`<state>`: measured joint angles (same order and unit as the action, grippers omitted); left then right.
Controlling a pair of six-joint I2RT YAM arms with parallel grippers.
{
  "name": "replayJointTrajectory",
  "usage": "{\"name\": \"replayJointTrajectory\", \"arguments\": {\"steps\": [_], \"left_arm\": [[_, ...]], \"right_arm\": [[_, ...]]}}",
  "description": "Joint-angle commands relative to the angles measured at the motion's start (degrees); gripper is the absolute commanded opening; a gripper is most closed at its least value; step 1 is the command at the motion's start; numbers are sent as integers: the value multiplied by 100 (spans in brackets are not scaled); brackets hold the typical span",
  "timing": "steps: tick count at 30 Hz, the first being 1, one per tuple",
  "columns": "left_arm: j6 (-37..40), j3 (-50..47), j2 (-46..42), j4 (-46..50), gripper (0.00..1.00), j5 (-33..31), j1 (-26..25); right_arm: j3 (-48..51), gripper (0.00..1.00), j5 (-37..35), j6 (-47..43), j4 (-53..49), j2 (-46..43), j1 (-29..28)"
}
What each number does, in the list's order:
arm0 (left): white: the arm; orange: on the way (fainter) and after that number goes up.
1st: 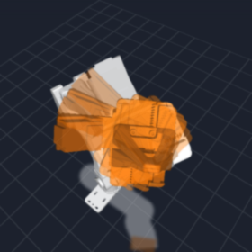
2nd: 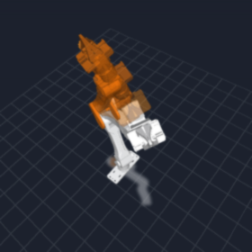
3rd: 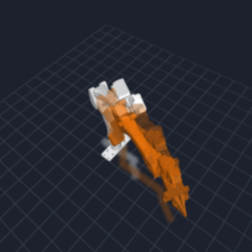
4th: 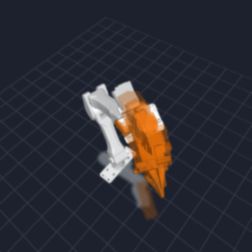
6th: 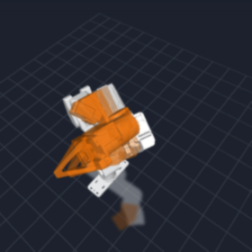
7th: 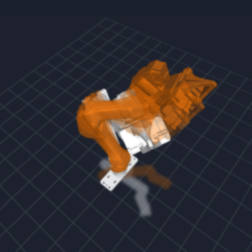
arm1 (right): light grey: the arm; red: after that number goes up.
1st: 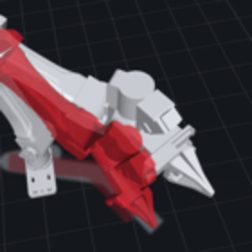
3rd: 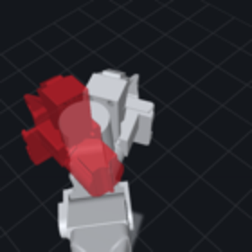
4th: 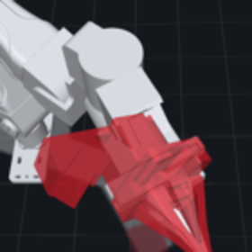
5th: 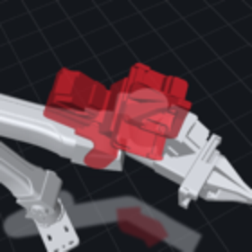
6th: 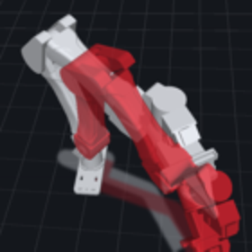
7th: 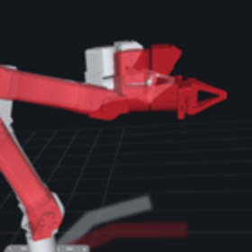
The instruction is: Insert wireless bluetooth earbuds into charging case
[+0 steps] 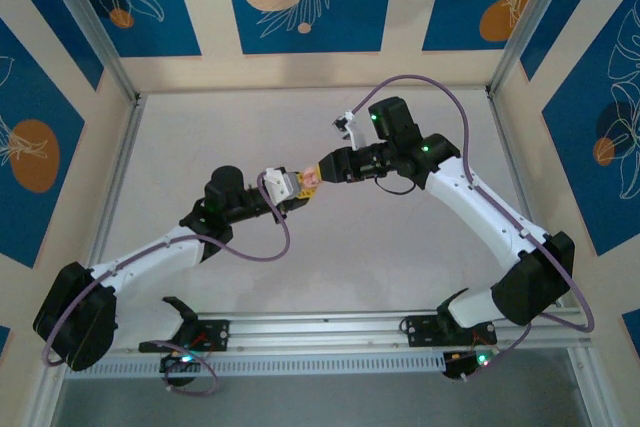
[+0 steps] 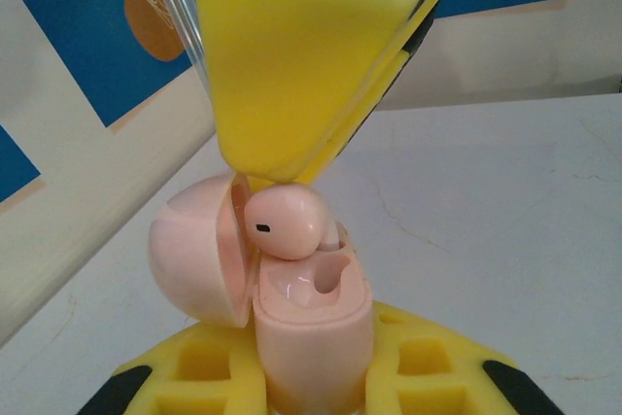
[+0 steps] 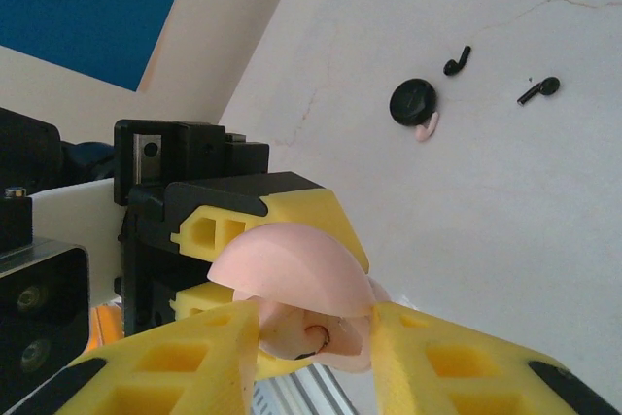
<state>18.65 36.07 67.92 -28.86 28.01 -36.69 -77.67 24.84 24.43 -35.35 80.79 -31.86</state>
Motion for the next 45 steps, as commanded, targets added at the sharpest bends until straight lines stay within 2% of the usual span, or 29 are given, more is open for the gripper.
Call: {"name": "replayJointTrajectory", "arguments": {"steps": [1,20,34,40,45], "left_arm": [[189,192,18,-71,18,72,-125],[217,181,-33,-12,18,6,-139],[242,199,-77,38,18,-49,-157],[228,190,-90,50,18,-111,-159],[211,190,-52,19,18,-147,-155]], "right_arm": [[-136,35,282,136,-11,-234,-45],[-253,33,194,26,-224,-26,-251],[-308,29,-890,203,-637,-18,-337],[-296,39,-774,151,-493,-202,-336],[-243,42,-556,178,-238,-480,-281]]}}
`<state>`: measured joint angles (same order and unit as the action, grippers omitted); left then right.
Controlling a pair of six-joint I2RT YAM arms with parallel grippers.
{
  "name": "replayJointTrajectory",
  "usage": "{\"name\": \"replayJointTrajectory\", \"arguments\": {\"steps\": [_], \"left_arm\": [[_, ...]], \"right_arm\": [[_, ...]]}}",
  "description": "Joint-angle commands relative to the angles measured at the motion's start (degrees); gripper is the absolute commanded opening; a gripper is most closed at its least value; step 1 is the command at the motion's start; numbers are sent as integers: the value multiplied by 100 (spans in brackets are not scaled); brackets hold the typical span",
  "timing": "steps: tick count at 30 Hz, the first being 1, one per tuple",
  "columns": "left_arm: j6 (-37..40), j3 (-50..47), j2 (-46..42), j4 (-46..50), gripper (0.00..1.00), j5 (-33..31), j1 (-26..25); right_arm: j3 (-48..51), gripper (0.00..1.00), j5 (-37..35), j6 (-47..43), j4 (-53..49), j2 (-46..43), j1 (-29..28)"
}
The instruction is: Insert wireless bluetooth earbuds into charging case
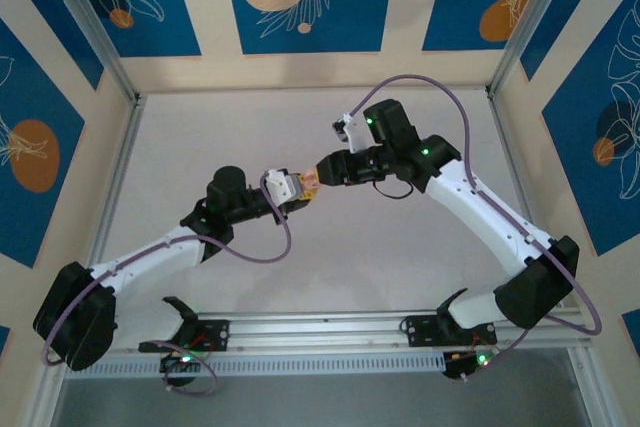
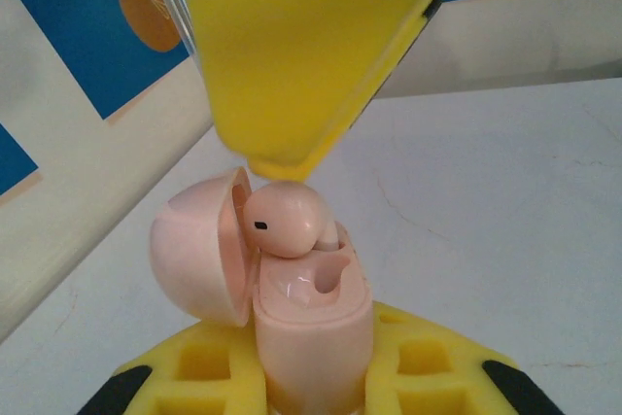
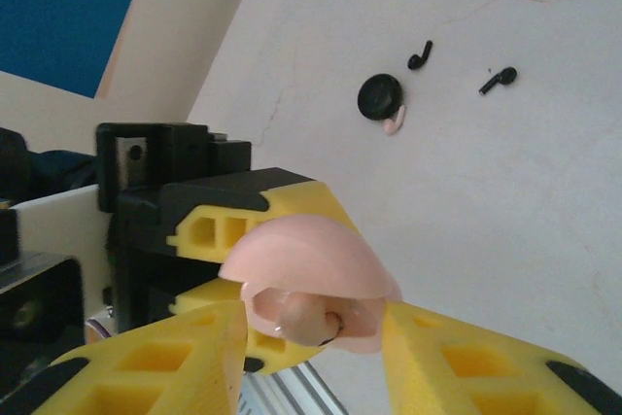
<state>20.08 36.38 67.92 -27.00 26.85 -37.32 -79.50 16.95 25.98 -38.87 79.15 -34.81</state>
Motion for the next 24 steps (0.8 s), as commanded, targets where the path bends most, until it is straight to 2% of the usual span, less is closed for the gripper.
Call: {"name": "replayJointTrajectory", "arguments": {"steps": [1,10,16,24], "left_arm": [[62,159,-42,-173,18,-39,-91],[40,159,-25,-209,18,-48,-91],[35,161,-43,-215,18,-47,-92],[44,168,-64,-200,18,-57,-99]], "right_arm": [[-48,42,266,22,142,-379,34],[48,41,495,28,159,-689,141],[12,36,580,-49,-65,-397,24],[-74,35,558,-80,-112,-50,-24]]}}
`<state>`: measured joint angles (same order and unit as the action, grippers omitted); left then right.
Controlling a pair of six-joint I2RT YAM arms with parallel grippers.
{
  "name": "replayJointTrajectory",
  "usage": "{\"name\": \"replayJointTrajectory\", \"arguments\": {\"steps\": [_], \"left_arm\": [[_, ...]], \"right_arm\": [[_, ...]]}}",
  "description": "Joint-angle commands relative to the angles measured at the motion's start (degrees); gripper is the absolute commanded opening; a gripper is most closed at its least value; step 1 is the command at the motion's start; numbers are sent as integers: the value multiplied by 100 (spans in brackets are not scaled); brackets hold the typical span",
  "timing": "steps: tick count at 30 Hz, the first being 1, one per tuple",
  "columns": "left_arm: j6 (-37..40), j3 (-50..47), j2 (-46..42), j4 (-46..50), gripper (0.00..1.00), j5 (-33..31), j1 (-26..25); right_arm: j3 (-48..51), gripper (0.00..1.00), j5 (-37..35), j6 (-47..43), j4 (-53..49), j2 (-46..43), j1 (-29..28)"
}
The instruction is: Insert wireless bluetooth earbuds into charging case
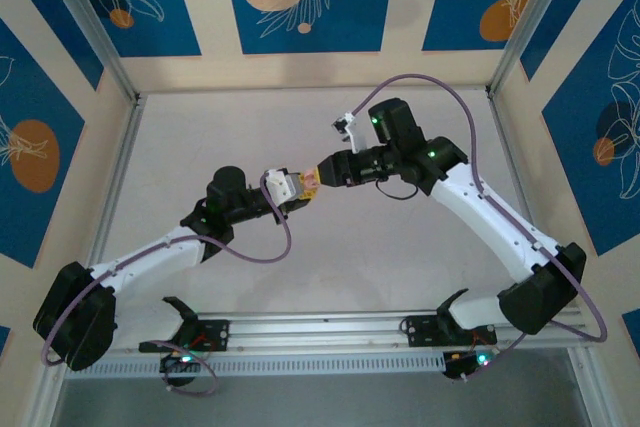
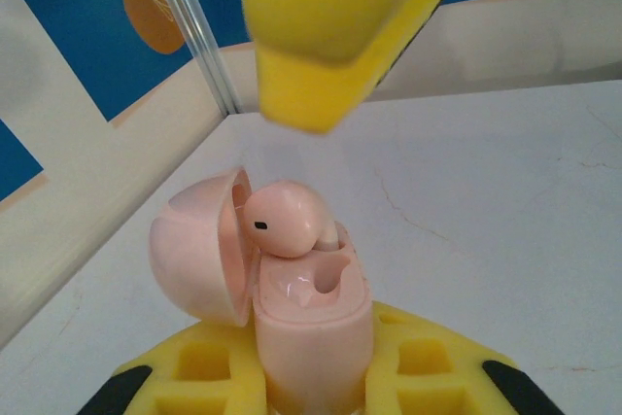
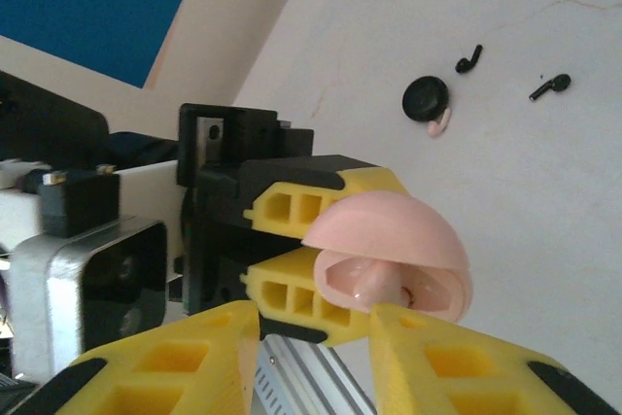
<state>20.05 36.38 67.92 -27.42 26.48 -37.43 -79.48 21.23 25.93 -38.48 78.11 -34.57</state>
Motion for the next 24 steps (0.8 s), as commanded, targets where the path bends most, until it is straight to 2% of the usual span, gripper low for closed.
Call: {"name": "replayJointTrajectory", "arguments": {"steps": [1,19,24], "left_arm": [[50,176,-61,-156,18,-20,-92],[62,180,-120,-80,18,-20,-105],[89,161,-146,-62,18,-56,-101]], "right_arm": [[-85,35,137,-86,-151,92,-44],[-59,30,-164,-96,-164,353,-50],[-50,24,-195,71,-207,379,-58]]}}
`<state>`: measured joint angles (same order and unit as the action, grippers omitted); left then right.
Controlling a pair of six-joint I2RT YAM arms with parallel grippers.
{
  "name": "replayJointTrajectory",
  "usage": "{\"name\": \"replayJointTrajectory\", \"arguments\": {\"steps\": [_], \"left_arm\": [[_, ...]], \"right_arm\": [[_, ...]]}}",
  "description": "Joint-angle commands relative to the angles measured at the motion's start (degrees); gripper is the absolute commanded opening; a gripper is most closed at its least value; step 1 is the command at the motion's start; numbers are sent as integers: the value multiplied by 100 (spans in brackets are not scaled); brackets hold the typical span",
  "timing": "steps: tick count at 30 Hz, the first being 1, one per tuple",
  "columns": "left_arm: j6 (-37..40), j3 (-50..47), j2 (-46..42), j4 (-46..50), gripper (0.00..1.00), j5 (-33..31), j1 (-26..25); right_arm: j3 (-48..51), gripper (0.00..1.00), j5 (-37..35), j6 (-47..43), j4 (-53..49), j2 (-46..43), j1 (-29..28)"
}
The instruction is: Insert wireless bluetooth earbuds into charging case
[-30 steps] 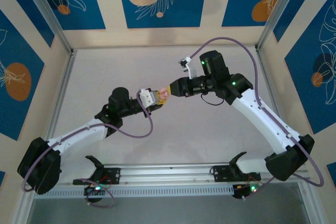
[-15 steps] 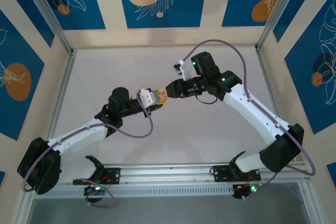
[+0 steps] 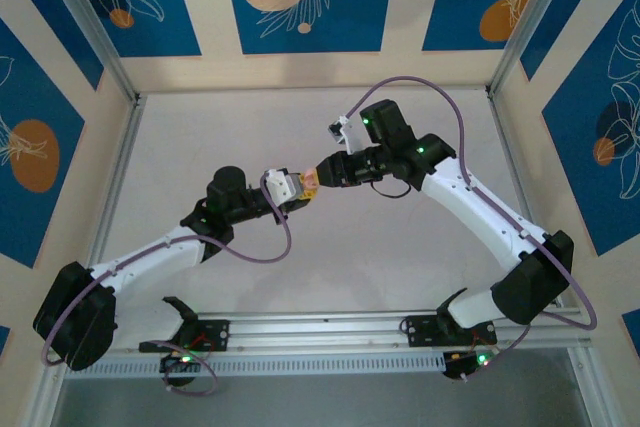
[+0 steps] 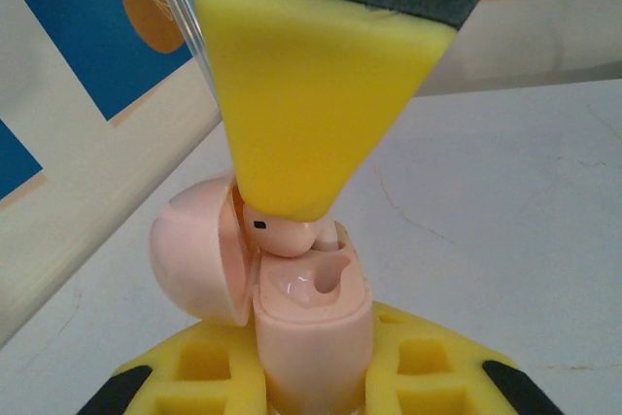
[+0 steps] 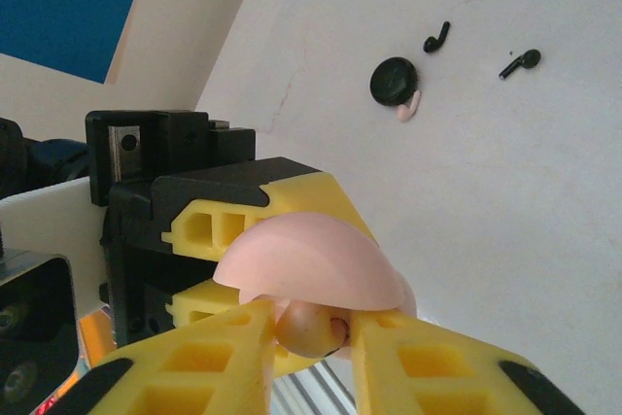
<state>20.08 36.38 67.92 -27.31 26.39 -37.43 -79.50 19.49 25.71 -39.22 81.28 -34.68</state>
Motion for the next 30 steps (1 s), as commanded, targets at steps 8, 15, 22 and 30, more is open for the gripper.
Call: {"name": "replayJointTrajectory", "arguments": {"steps": [8,15,22,30], "left_arm": [[140,90,-165,-194,18,-219,-125],[217,71,-170,-213,18,-284,-140],[260,71,-185,-220,18,-328,-151],[258,94,-169,-246,18,-310,-157]], "right_arm": [[54,20,-372,1286,-225,-51,-23],[279,19,-364,2099,-42,-116,-63],[497,17,-680,2600,-7,-320,-57],[414,25,-695,2601,-47,-322,-59]]}}
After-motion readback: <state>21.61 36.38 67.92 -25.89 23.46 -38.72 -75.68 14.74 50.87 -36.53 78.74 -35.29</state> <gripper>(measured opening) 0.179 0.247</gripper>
